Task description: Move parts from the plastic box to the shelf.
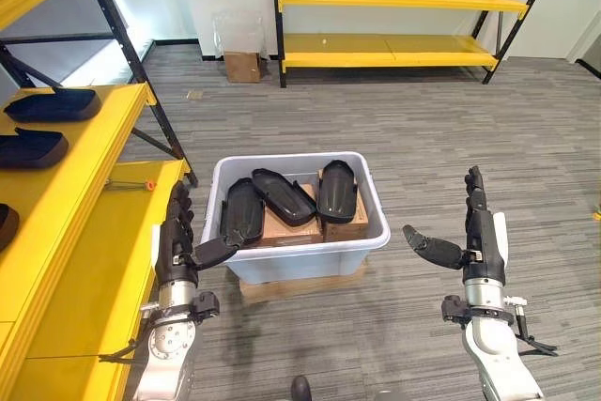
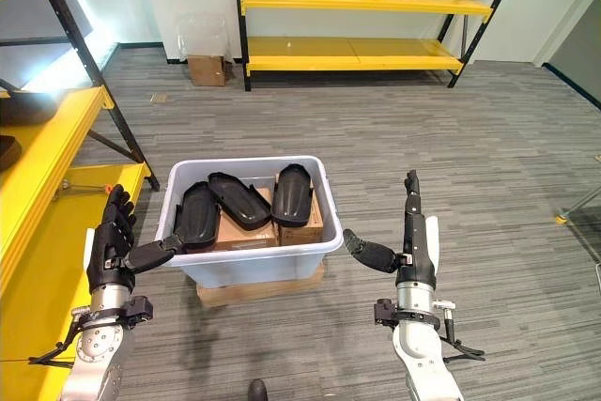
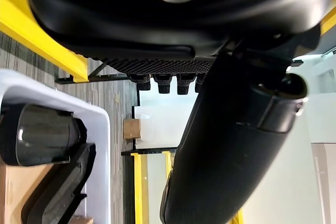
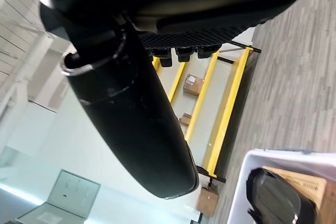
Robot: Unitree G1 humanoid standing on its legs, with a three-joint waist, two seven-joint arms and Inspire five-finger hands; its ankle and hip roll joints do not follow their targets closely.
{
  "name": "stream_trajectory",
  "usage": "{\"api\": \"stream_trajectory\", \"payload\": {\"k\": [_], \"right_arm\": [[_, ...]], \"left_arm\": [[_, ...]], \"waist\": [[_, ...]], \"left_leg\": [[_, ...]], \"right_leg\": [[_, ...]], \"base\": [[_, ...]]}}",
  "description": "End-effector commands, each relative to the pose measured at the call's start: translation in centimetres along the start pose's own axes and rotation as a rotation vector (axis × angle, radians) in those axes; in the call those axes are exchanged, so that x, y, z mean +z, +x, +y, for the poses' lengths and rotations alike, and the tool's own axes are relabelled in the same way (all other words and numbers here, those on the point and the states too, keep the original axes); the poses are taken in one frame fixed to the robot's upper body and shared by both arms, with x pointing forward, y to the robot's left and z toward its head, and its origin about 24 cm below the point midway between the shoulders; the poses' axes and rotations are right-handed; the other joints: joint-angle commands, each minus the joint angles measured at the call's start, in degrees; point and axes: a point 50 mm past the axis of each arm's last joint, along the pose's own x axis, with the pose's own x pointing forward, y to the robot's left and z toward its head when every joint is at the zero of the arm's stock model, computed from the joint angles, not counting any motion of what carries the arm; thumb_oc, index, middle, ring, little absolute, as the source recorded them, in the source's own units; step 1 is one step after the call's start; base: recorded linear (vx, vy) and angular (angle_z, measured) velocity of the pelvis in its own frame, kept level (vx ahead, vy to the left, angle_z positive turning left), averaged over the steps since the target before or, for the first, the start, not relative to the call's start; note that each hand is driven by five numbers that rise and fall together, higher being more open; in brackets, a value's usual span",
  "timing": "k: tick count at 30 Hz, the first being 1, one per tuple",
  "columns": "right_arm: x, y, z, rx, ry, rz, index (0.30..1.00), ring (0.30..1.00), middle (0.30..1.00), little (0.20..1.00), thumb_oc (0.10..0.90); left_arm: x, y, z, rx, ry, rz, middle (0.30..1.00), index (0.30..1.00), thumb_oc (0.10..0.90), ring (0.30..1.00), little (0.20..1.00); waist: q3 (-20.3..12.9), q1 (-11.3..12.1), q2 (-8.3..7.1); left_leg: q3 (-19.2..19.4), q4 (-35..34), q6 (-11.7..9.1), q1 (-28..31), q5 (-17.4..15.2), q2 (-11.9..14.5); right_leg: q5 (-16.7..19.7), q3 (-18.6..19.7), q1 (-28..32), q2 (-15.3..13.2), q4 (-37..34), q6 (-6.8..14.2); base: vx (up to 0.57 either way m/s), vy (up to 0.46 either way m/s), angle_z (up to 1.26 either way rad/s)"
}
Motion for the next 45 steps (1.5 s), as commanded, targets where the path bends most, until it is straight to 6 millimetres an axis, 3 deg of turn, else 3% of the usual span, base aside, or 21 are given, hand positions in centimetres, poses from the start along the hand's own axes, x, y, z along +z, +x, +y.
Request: {"api": "stream_trajectory", "payload": {"k": [1,3,4,6,7,8,11,13,19,29,37,45], "right_arm": [[3.7,2.6,0.2,-0.028,0.022,-0.252,1.000,1.000,1.000,1.000,0.900],[3.8,2.6,0.2,-0.022,0.024,-0.260,1.000,1.000,1.000,1.000,0.900],[3.8,2.6,-0.2,-0.009,0.024,-0.262,1.000,1.000,1.000,1.000,0.900],[3.8,2.5,-0.5,0.013,0.023,-0.265,1.000,1.000,1.000,1.000,0.900],[3.7,2.4,-0.7,0.022,0.025,-0.266,1.000,1.000,1.000,1.000,0.900],[3.6,2.3,-1.2,0.019,0.029,-0.268,1.000,1.000,1.000,1.000,0.900],[3.6,2.2,-1.3,0.006,0.033,-0.266,1.000,1.000,1.000,1.000,0.900],[3.4,2.2,-0.6,0.010,0.047,-0.233,1.000,1.000,1.000,1.000,0.900],[3.1,1.7,-0.3,0.010,0.058,-0.196,1.000,1.000,1.000,1.000,0.900],[2.7,1.4,-0.2,0.017,0.050,-0.172,1.000,1.000,1.000,1.000,0.900],[2.5,1.1,-0.6,0.015,0.043,-0.153,1.000,1.000,1.000,1.000,0.900],[2.3,0.4,-1.4,0.019,0.076,-0.140,1.000,1.000,1.000,1.000,0.900]], "left_arm": [[4.7,1.8,-0.5,-0.014,-0.015,-0.251,1.000,1.000,0.900,1.000,1.000],[4.6,1.7,-0.2,-0.001,-0.022,-0.249,1.000,1.000,0.900,1.000,1.000],[4.6,1.8,-0.1,-0.004,-0.016,-0.249,1.000,1.000,0.900,1.000,1.000],[4.6,2.0,-0.3,-0.010,-0.004,-0.249,1.000,1.000,0.900,1.000,1.000],[4.5,2.0,-0.5,-0.013,-0.001,-0.247,1.000,1.000,0.900,1.000,1.000],[4.4,1.7,-1.0,-0.031,-0.009,-0.257,1.000,1.000,0.900,1.000,1.000],[4.2,1.4,-1.3,-0.037,-0.008,-0.258,1.000,1.000,0.900,1.000,1.000],[4.0,1.7,-1.3,-0.008,-0.017,-0.234,1.000,1.000,0.900,1.000,1.000],[3.9,1.6,-1.1,-0.020,-0.005,-0.215,1.000,1.000,0.900,1.000,1.000],[3.8,1.1,-0.7,-0.012,-0.009,-0.190,1.000,1.000,0.900,1.000,1.000],[3.8,0.9,-0.6,-0.019,-0.006,-0.187,1.000,1.000,0.900,1.000,1.000],[3.6,0.0,0.0,-0.027,0.003,-0.185,1.000,1.000,0.900,1.000,1.000]], "waist": [[-2.15,0.10,2.67],[-1.62,-0.63,2.43],[-1.13,-1.32,2.00],[-0.22,-2.47,0.97],[0.48,-3.28,1.21],[1.78,-4.46,2.01],[1.45,-4.55,2.09],[0.63,-4.50,1.50],[-0.54,-4.59,0.99],[-2.04,-4.80,0.89],[-1.73,-5.32,0.62],[-1.52,-5.77,0.39]], "left_leg": [[-3.90,-5.61,-2.42,4.90,-3.14,1.23],[-4.34,-5.61,-2.94,5.88,-3.59,1.01],[-4.95,-5.61,-3.52,6.90,-4.20,0.91],[-6.11,-5.61,-4.15,9.04,-5.20,0.41],[-7.12,-5.61,-4.53,10.60,-5.90,0.81],[-8.74,-5.61,-5.54,13.32,-7.35,1.80],[-9.83,-5.61,-6.17,13.57,-7.40,1.86],[-8.88,-5.61,-6.20,14.52,-8.01,1.43],[-8.25,-5.61,-5.63,15.06,-8.67,0.95],[-6.71,-5.61,-5.50,15.03,-8.75,1.61],[-7.67,-5.61,-5.13,15.26,-9.01,1.52],[-6.21,-5.36,-6.41,16.45,-9.23,2.89]], "right_leg": [[11.58,-4.09,0.07,4.74,5.29,-1.93],[10.22,-4.85,-2.39,5.60,-0.10,-2.36],[10.14,-5.68,-2.84,5.73,-6.86,-2.47],[12.94,-5.89,-4.27,5.05,-19.59,-2.14],[14.72,-5.45,-5.91,4.78,-23.48,-1.85],[17.04,-4.09,-9.34,3.94,-32.38,-1.10],[16.04,-3.22,-6.20,4.59,-38.47,-0.92],[18.58,-3.99,-4.54,3.59,-39.39,0.20],[19.71,-3.86,-1.77,3.37,-39.65,0.30],[16.61,-3.14,1.45,4.61,-37.86,-1.33],[16.89,-1.56,0.14,5.00,-36.94,-1.22],[16.98,-1.92,1.74,5.48,-40.24,-2.39]], "base": [[0.04,0.048,-0.32],[0.07,-0.031,-0.27],[0.10,-0.105,-0.15],[0.15,-0.132,0.04],[0.27,-0.180,0.14],[0.25,-0.157,0.33],[0.19,-0.136,0.41],[0.25,-0.165,0.37],[0.17,-0.082,0.18],[0.12,-0.027,-0.11],[0.10,-0.041,0.06],[0.20,-0.129,0.04]]}}
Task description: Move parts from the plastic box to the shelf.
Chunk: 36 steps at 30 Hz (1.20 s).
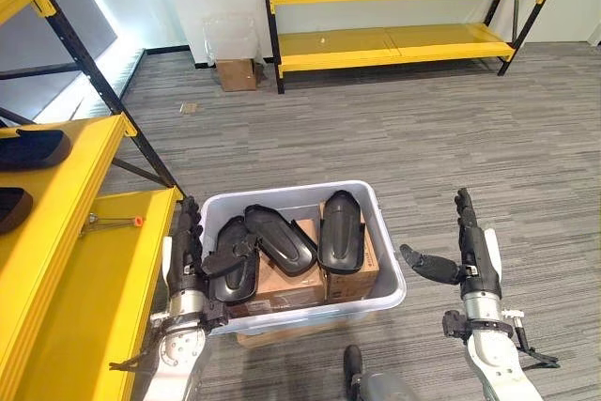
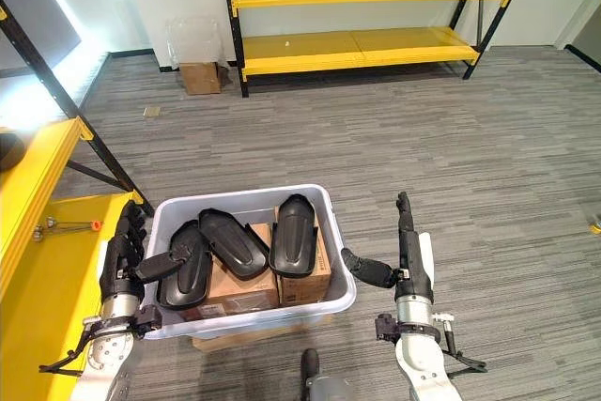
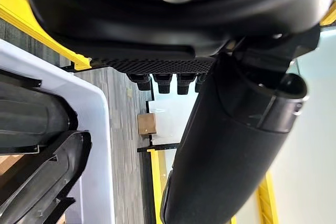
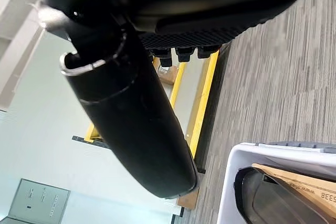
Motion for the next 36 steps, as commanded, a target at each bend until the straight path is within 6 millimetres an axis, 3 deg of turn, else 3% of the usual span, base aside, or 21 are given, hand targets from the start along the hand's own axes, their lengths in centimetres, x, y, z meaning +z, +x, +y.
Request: {"api": "stream_trajectory", "payload": {"k": [1,5,10,13,15,17,18,20,21,23,25,27,31,33,36], "right_arm": [[4.5,1.5,-0.8,-0.045,0.087,-0.258,1.000,1.000,1.000,1.000,0.900],[4.6,1.6,-0.8,-0.029,0.096,-0.269,1.000,1.000,1.000,1.000,0.900],[4.7,1.7,-0.6,0.007,0.099,-0.277,1.000,1.000,1.000,1.000,0.900],[4.8,2.0,-0.5,0.016,0.125,-0.270,1.000,1.000,1.000,1.000,0.900],[4.5,2.4,-0.3,0.039,0.213,-0.231,1.000,1.000,1.000,1.000,0.900],[4.7,2.4,0.0,0.054,0.205,-0.250,1.000,1.000,1.000,1.000,0.900],[5.2,2.6,0.9,0.079,0.229,-0.263,1.000,1.000,1.000,1.000,0.900],[5.4,2.8,1.6,0.118,0.226,-0.264,1.000,1.000,1.000,1.000,0.900],[5.3,2.8,1.9,0.152,0.231,-0.231,1.000,1.000,1.000,1.000,0.900],[5.0,2.6,1.8,0.158,0.239,-0.221,1.000,1.000,1.000,1.000,0.900],[5.1,2.5,1.9,0.171,0.236,-0.228,1.000,1.000,1.000,1.000,0.900],[5.2,2.6,2.0,0.185,0.231,-0.229,1.000,1.000,1.000,1.000,0.900],[5.0,2.6,1.8,0.173,0.217,-0.224,1.000,1.000,1.000,1.000,0.900],[4.6,2.4,1.3,0.149,0.206,-0.210,1.000,1.000,1.000,1.000,0.900],[4.4,2.2,0.9,0.134,0.194,-0.202,1.000,1.000,1.000,1.000,0.900]], "left_arm": [[5.2,1.1,0.7,-0.018,-0.007,-0.283,1.000,1.000,0.900,1.000,1.000],[5.3,1.0,0.4,-0.016,-0.047,-0.280,1.000,1.000,0.900,1.000,1.000],[6.0,1.1,0.1,0.014,-0.147,-0.310,1.000,1.000,0.900,1.000,1.000],[6.2,1.2,-0.1,0.026,-0.156,-0.309,1.000,1.000,0.900,1.000,1.000],[6.1,1.6,-0.3,0.042,-0.271,-0.275,1.000,1.000,0.900,1.000,1.000],[5.9,1.7,-0.6,0.030,-0.324,-0.258,1.000,1.000,0.900,1.000,1.000],[6.2,1.6,-1.3,-0.014,-0.328,-0.270,1.000,1.000,0.900,1.000,1.000],[6.3,1.5,-1.6,-0.026,-0.311,-0.274,1.000,1.000,0.900,1.000,1.000],[6.1,1.4,-1.4,-0.015,-0.308,-0.264,1.000,1.000,0.900,1.000,1.000],[5.7,1.5,-1.0,-0.003,-0.316,-0.254,1.000,1.000,0.900,1.000,1.000],[5.4,1.5,-0.8,0.011,-0.323,-0.250,1.000,1.000,0.900,1.000,1.000],[5.0,1.4,-0.8,0.019,-0.318,-0.242,1.000,1.000,0.900,1.000,1.000],[4.7,1.4,-1.3,0.017,-0.310,-0.239,1.000,1.000,0.900,1.000,1.000],[4.7,1.7,-1.5,0.016,-0.307,-0.239,1.000,1.000,0.900,1.000,1.000],[5.1,1.8,-1.4,0.012,-0.295,-0.252,1.000,1.000,0.900,1.000,1.000]], "waist": [[-4.56,-0.38,-2.25],[-5.48,-0.41,-1.81],[-6.24,-0.26,-1.31],[-6.51,-0.16,-1.42],[-6.35,0.01,-2.05],[-5.73,0.66,-2.59],[-4.30,1.59,-3.97],[-3.86,1.96,-3.73],[-3.85,2.06,-3.26],[-3.80,2.56,-3.42],[-3.48,2.97,-4.06],[-3.35,3.26,-4.10],[-3.72,2.51,-3.10],[-4.32,1.84,-1.87],[-5.00,1.51,-1.73]], "left_leg": [[0.41,-1.15,1.38,-0.70,0.42,-1.49],[1.14,1.38,-0.03,-1.38,0.90,-0.77],[-0.51,8.54,-2.81,-5.43,8.39,0.82],[-0.52,13.14,-3.75,-6.66,10.47,1.44],[0.76,25.34,-5.00,-10.54,13.71,1.91],[1.11,30.86,-4.96,-14.52,14.40,1.38],[3.24,34.86,-3.95,-22.14,13.31,3.31],[4.75,29.12,-4.01,-22.14,13.11,5.86],[5.22,17.30,-5.36,-20.44,16.67,8.76],[3.97,9.72,-6.59,-21.34,20.05,10.94],[2.62,6.37,-7.17,-22.21,21.68,12.36],[1.70,4.43,-7.30,-21.62,20.65,12.77],[4.54,1.54,-8.00,-18.48,19.90,12.93],[5.20,-0.55,-8.45,-15.87,19.03,11.91],[5.66,-1.57,-8.06,-14.21,16.38,10.75]], "right_leg": [[4.26,3.04,0.07,-3.80,-6.35,6.19],[2.69,2.97,2.16,-3.12,-7.08,4.66],[-0.01,4.99,5.21,-0.93,-7.65,2.17],[-0.97,4.77,5.77,-0.48,-7.69,1.21],[-2.49,3.55,6.84,-0.41,-7.58,-0.49],[-2.91,3.48,7.98,-0.73,-7.71,-1.10],[-3.36,3.89,9.78,-1.54,-7.73,-1.44],[-3.98,3.99,10.54,-1.41,-7.45,-0.95],[-4.54,4.46,11.65,-1.59,-7.67,-0.17],[-4.88,4.96,12.91,-2.34,-8.24,0.34],[-5.16,5.29,13.77,-3.43,-8.28,0.59],[-5.35,5.19,14.09,-4.46,-8.28,0.99],[-5.32,3.26,13.91,-4.87,-8.28,1.48],[-4.99,2.33,13.90,-4.87,-8.28,2.24],[-4.45,1.81,13.65,-5.39,-8.28,2.86]], "base": [[0.15,-0.113,0.03],[0.11,-0.106,0.02],[0.10,-0.122,0.04],[0.06,-0.135,0.01],[0.06,-0.228,0.09],[0.05,-0.169,0.07],[0.06,-0.094,-0.12],[0.10,0.070,0.01],[0.13,0.244,-0.15],[0.13,0.276,0.06],[0.09,0.218,0.15],[0.06,0.218,-0.42],[0.01,0.202,-0.10],[0.03,0.271,0.24],[0.02,0.156,0.25]]}}
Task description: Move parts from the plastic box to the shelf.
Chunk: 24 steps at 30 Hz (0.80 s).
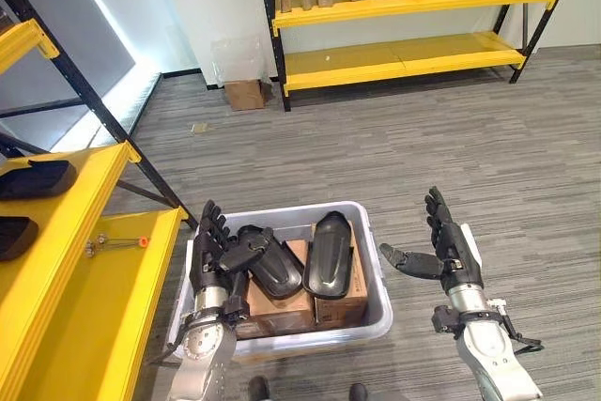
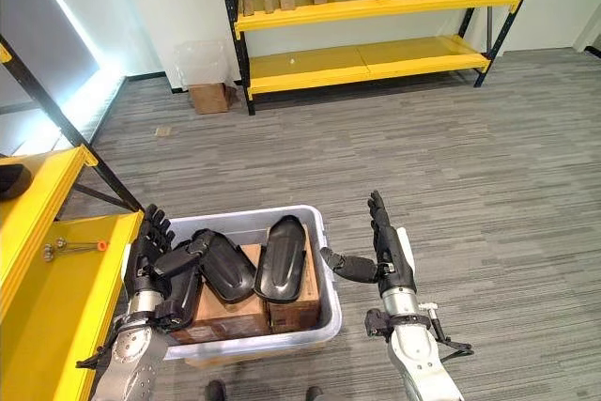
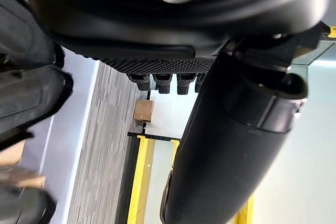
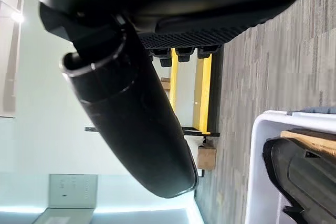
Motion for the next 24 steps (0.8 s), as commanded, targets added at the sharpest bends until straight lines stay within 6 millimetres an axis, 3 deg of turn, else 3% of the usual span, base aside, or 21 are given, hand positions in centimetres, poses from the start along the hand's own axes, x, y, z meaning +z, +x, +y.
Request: {"api": "stream_trajectory", "payload": {"k": [1,5,13,20,24], "right_arm": [[4.1,1.3,0.2,-0.011,0.063,-0.236,1.000,1.000,1.000,1.000,0.900],[3.9,1.2,0.2,-0.027,0.070,-0.223,1.000,1.000,1.000,1.000,0.900],[4.3,1.7,0.6,-0.061,0.075,-0.225,1.000,1.000,1.000,1.000,0.900],[4.5,2.1,0.4,-0.072,0.066,-0.218,1.000,1.000,1.000,1.000,0.900],[4.3,2.4,-0.1,-0.074,0.041,-0.203,1.000,1.000,1.000,1.000,0.900]], "left_arm": [[5.7,1.2,0.6,0.001,-0.014,-0.302,1.000,1.000,0.900,1.000,1.000],[5.8,1.3,0.9,0.005,0.004,-0.305,1.000,1.000,0.900,1.000,1.000],[6.0,1.2,0.6,-0.026,0.047,-0.310,1.000,1.000,0.900,1.000,1.000],[5.8,1.5,-0.3,-0.201,0.339,-0.299,1.000,1.000,0.900,1.000,1.000],[6.1,2.2,1.0,-0.147,0.516,-0.324,1.000,1.000,0.900,1.000,1.000]], "waist": [[-3.37,0.50,-3.64],[-4.41,0.79,-3.94],[-5.07,1.88,-4.38],[-5.24,1.85,-4.18],[-5.24,1.32,-3.54]], "left_leg": [[-0.50,-0.27,-0.70,-2.05,-4.19,-1.06],[-0.86,-0.27,-0.31,-0.79,-6.65,-1.83],[-1.46,-0.27,0.31,-0.31,-8.29,-2.37],[-1.01,-0.27,0.73,0.06,-9.13,-2.66],[-0.52,-0.27,0.93,0.42,-9.49,-2.87]], "right_leg": [[3.59,-2.56,3.19,-4.86,-6.61,5.02],[3.88,-3.16,2.87,-5.08,-6.61,5.70],[3.77,-3.59,2.63,-5.32,-6.61,6.28],[3.77,-3.19,2.40,-5.52,-6.61,6.54],[3.70,-2.95,2.35,-5.86,-6.61,6.73]], "base": [[0.03,0.108,0.33],[0.02,0.055,0.19],[0.01,0.007,0.02],[0.01,0.009,-0.01],[0.08,0.061,-0.05]]}}
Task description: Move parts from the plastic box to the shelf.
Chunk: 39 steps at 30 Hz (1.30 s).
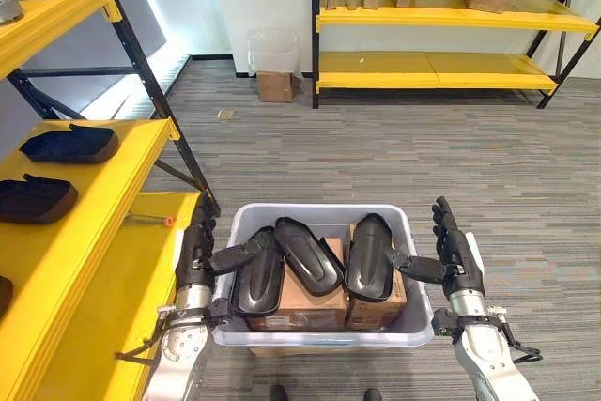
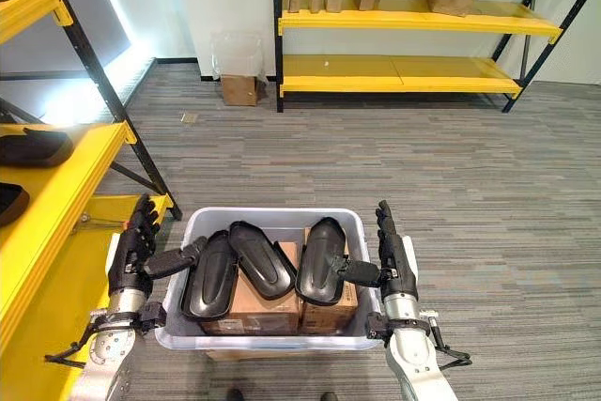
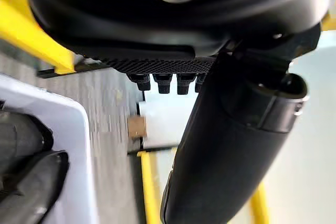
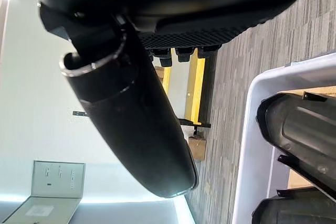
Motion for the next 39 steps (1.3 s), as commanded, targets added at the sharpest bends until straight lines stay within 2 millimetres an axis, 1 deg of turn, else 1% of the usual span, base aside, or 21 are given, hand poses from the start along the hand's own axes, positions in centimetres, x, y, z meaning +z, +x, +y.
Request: {"api": "stream_trajectory", "payload": {"k": [1,2,3,4,5,6,9,12,13,14,16,20,21,23,27,28,29,32,33,35,39], "right_arm": [[5.4,2.3,-0.7,-0.009,-0.008,-0.269,1.000,1.000,1.000,1.000,0.900],[5.4,2.3,-1.1,-0.003,-0.025,-0.268,1.000,1.000,1.000,1.000,0.900],[5.5,2.3,-1.2,-0.003,-0.029,-0.269,1.000,1.000,1.000,1.000,0.900],[5.6,2.2,-1.6,-0.009,-0.047,-0.270,1.000,1.000,1.000,1.000,0.900],[5.6,2.2,-1.8,-0.016,-0.056,-0.271,1.000,1.000,1.000,1.000,0.900],[5.7,2.3,-2.5,-0.037,-0.078,-0.269,1.000,1.000,1.000,1.000,0.900],[6.0,2.3,-3.3,-0.056,-0.107,-0.268,1.000,1.000,1.000,1.000,0.900],[7.1,2.8,-4.1,-0.080,-0.128,-0.307,1.000,1.000,1.000,1.000,0.900],[7.2,2.8,-4.1,-0.082,-0.130,-0.311,1.000,1.000,1.000,1.000,0.900],[8.0,3.3,-4.7,-0.119,-0.157,-0.350,1.000,1.000,1.000,1.000,0.900],[8.1,3.3,-5.0,-0.139,-0.164,-0.356,1.000,1.000,1.000,1.000,0.900],[8.6,3.4,-5.4,-0.154,-0.179,-0.383,1.000,1.000,1.000,1.000,0.900],[9.3,3.5,-5.7,-0.179,-0.184,-0.432,1.000,1.000,1.000,1.000,0.900],[9.8,3.6,-5.6,-0.188,-0.173,-0.468,1.000,1.000,1.000,1.000,0.900],[10.6,4.0,-5.7,-0.223,-0.161,-0.519,1.000,1.000,1.000,1.000,0.900],[11.0,4.1,-5.7,-0.225,-0.162,-0.541,1.000,1.000,1.000,1.000,0.900],[11.0,4.2,-5.7,-0.227,-0.162,-0.544,1.000,1.000,1.000,1.000,0.900],[11.4,4.5,-5.4,-0.226,-0.147,-0.567,1.000,1.000,1.000,1.000,0.900],[11.4,4.5,-5.4,-0.226,-0.147,-0.568,1.000,1.000,1.000,1.000,0.900],[11.8,4.7,-4.8,-0.226,-0.136,-0.592,1.000,1.000,1.000,1.000,0.900],[12.2,5.0,-4.5,-0.227,-0.132,-0.606,1.000,1.000,1.000,1.000,0.900]], "left_arm": [[4.1,2.5,1.7,0.067,0.139,-0.244,1.000,1.000,0.900,1.000,1.000],[4.4,2.8,2.6,0.078,0.248,-0.275,1.000,1.000,0.900,1.000,1.000],[4.6,2.9,2.8,0.083,0.275,-0.292,1.000,1.000,0.900,1.000,1.000],[6.1,3.3,3.9,0.105,0.370,-0.392,1.000,1.000,0.900,1.000,1.000],[7.0,3.6,4.5,0.093,0.359,-0.417,1.000,1.000,0.900,1.000,1.000],[8.7,3.3,5.1,0.077,0.418,-0.485,1.000,1.000,0.900,1.000,1.000],[8.9,3.6,5.4,-0.011,0.567,-0.410,1.000,1.000,0.900,1.000,1.000],[8.4,3.9,5.5,-0.067,0.656,-0.302,1.000,1.000,0.900,1.000,1.000],[8.4,3.9,5.4,-0.065,0.660,-0.306,1.000,1.000,0.900,1.000,1.000],[7.5,4.0,5.4,-0.125,0.720,-0.221,1.000,1.000,0.900,1.000,1.000],[6.9,3.8,5.0,-0.184,0.705,-0.179,1.000,1.000,0.900,1.000,1.000],[6.7,3.5,4.4,-0.240,0.704,-0.161,1.000,1.000,0.900,1.000,1.000],[6.8,3.7,4.0,-0.269,0.711,-0.165,1.000,1.000,0.900,1.000,1.000],[7.1,4.0,3.5,-0.288,0.708,-0.180,1.000,1.000,0.900,1.000,1.000],[7.5,4.8,3.1,-0.292,0.714,-0.184,1.000,1.000,0.900,1.000,1.000],[7.8,5.2,2.9,-0.290,0.713,-0.190,1.000,1.000,0.900,1.000,1.000],[7.8,5.2,2.8,-0.289,0.711,-0.192,1.000,1.000,0.900,1.000,1.000],[8.2,5.7,2.4,-0.265,0.695,-0.204,1.000,1.000,0.900,1.000,1.000],[8.2,5.7,2.4,-0.263,0.695,-0.205,1.000,1.000,0.900,1.000,1.000],[8.3,6.2,2.4,-0.212,0.700,-0.218,1.000,1.000,0.900,1.000,1.000],[8.3,6.9,2.4,-0.162,0.679,-0.219,1.000,1.000,0.900,1.000,1.000]], "waist": [[-4.22,-0.88,0.65],[-4.10,-1.51,1.05],[-4.05,-1.69,1.15],[-4.01,-2.35,1.39],[-3.93,-2.59,1.51],[-3.54,-2.60,1.88],[-2.79,-2.75,2.38],[-0.96,-2.74,3.36],[-0.79,-2.69,3.46],[0.79,-2.66,4.32],[1.65,-2.52,4.70],[2.94,-2.30,5.22],[4.68,-2.12,5.43],[6.07,-1.92,5.44],[9.62,-1.70,5.26],[11.38,-1.66,5.08],[11.53,-1.63,5.05],[14.23,-1.36,4.57],[14.21,-1.33,4.56],[15.55,-1.03,4.13],[17.25,-1.34,3.90]], "left_leg": [[-0.33,0.01,-1.90,0.70,-3.13,3.32],[-0.05,0.01,-1.70,0.89,-3.29,3.06],[0.05,0.01,-1.65,0.94,-3.34,2.99],[0.36,0.01,-1.44,0.97,-3.62,2.65],[0.53,0.01,-1.34,0.93,-3.71,2.52],[0.52,0.01,-1.19,0.62,-3.88,2.07],[0.27,0.01,-0.81,0.03,-4.22,1.27],[-0.33,0.01,-0.34,-1.81,-4.10,0.23],[-0.38,0.01,-0.29,-2.03,-4.07,0.13],[-0.49,0.01,0.16,-3.26,-4.03,-0.68],[-0.36,0.01,0.54,-3.62,-4.01,-1.07],[-0.42,0.01,0.93,-4.34,-3.67,-1.59],[-0.52,0.13,1.17,-5.40,-3.06,-1.79],[-0.57,0.88,1.29,-6.60,-2.71,-1.95],[-1.14,5.19,1.45,-10.76,-3.08,-2.01],[-1.42,7.38,1.49,-12.74,-3.47,-2.06],[-1.47,7.67,1.51,-13.03,-3.54,-2.06],[-2.12,10.45,1.71,-16.13,-3.87,-1.81],[-2.12,10.62,1.70,-16.33,-3.93,-1.79],[-2.09,11.59,1.78,-18.05,-3.93,-1.47],[-2.02,13.06,1.70,-19.94,-3.93,-1.23]], "right_leg": [[0.14,-1.69,-1.13,0.46,-0.03,-0.09],[0.15,-1.32,-1.22,0.35,-0.03,0.02],[0.16,-1.24,-1.25,0.31,-0.03,0.06],[0.19,-1.00,-1.51,0.06,-0.03,0.26],[0.21,-0.97,-1.67,-0.11,-0.03,0.32],[0.31,-0.80,-2.07,-0.49,-0.03,0.59],[0.46,-0.40,-2.98,-1.00,-0.03,0.95],[0.64,0.47,-5.39,-1.68,0.56,1.16],[0.67,0.51,-5.66,-1.75,0.61,1.18],[0.98,1.02,-7.28,-2.24,0.95,1.52],[1.17,1.03,-7.78,-2.59,1.20,1.83],[0.83,1.07,-8.84,-2.88,2.49,1.88],[0.00,1.10,-10.19,-2.86,4.49,1.75],[-0.83,1.09,-11.29,-2.74,6.29,1.50],[-2.87,1.34,-14.63,-2.12,11.19,0.71],[-3.72,1.47,-16.09,-1.89,13.09,0.41],[-3.81,1.50,-16.32,-1.86,13.33,0.37],[-4.56,1.67,-19.17,-1.36,15.82,-0.30],[-4.63,1.70,-19.39,-1.35,16.02,-0.32],[-4.85,1.46,-21.21,-1.06,17.08,-0.54],[-5.18,1.75,-23.50,-0.57,18.74,-1.06]], "base": [[0.14,0.120,-0.08],[0.13,0.120,-0.13],[0.18,0.159,-0.11],[0.14,0.134,-0.09],[0.20,0.208,-0.05],[0.15,0.181,-0.06],[0.05,0.130,-0.03],[-0.08,0.128,0.01],[-0.15,0.184,-0.03],[-0.10,0.165,-0.03],[-0.03,0.143,-0.02],[-0.02,0.081,0.03],[-0.10,0.071,0.08],[-0.13,0.064,0.07],[-0.15,0.023,-0.02],[-0.14,0.009,-0.05],[-0.15,0.002,-0.08],[-0.12,-0.018,-0.05],[-0.13,-0.043,-0.01],[-0.13,-0.053,0.04],[-0.08,0.011,-0.05]]}}
